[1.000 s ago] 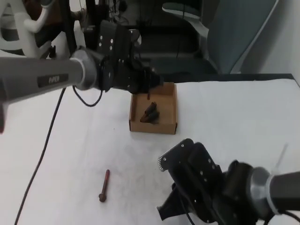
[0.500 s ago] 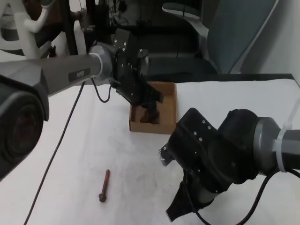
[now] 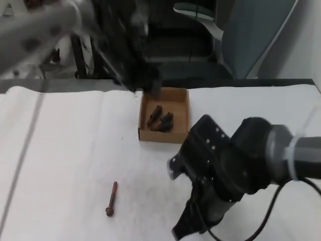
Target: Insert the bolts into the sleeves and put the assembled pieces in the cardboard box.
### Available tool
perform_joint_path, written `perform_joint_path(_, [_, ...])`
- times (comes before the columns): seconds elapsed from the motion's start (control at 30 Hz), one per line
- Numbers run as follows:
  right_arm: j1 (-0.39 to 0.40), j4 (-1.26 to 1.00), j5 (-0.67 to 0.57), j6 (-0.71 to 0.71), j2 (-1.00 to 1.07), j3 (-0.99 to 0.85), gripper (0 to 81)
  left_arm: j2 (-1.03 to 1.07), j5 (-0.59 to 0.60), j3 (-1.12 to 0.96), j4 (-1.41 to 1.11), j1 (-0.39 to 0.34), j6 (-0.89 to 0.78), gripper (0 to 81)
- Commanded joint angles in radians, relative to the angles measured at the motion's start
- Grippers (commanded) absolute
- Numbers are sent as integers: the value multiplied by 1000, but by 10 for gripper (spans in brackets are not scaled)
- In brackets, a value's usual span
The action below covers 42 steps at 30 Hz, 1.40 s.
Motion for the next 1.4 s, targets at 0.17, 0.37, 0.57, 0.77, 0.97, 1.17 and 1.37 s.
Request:
perform_joint_path(0.17, [-3,38,-58,-13,81,-4,36,-129,-139,203,158,-4,4,700])
perform_joint_path(0.37, [-3,85,-55,-31,82,-4,36,-129,-151,413,171,-11,-10,700])
perform_joint_path(0.57, [-3,83,-55,-31,82,-4,36,-129,-181,551,88,-11,-63,700])
perform_joint_path(0.77, [-3,63,-44,-58,82,-4,36,-129,-214,663,-80,-54,-106,699])
perform_joint_path(0.97, [-3,50,-47,-76,82,-4,88,-129,-293,713,-233,-115,-121,8])
perform_joint_path(1.17, [-3,71,-46,-84,82,-4,690,-129,-270,713,-274,-123,101,17])
perform_joint_path(1.37, [-3,84,-46,-92,82,-4,570,-129,-293,713,-230,-123,602,17])
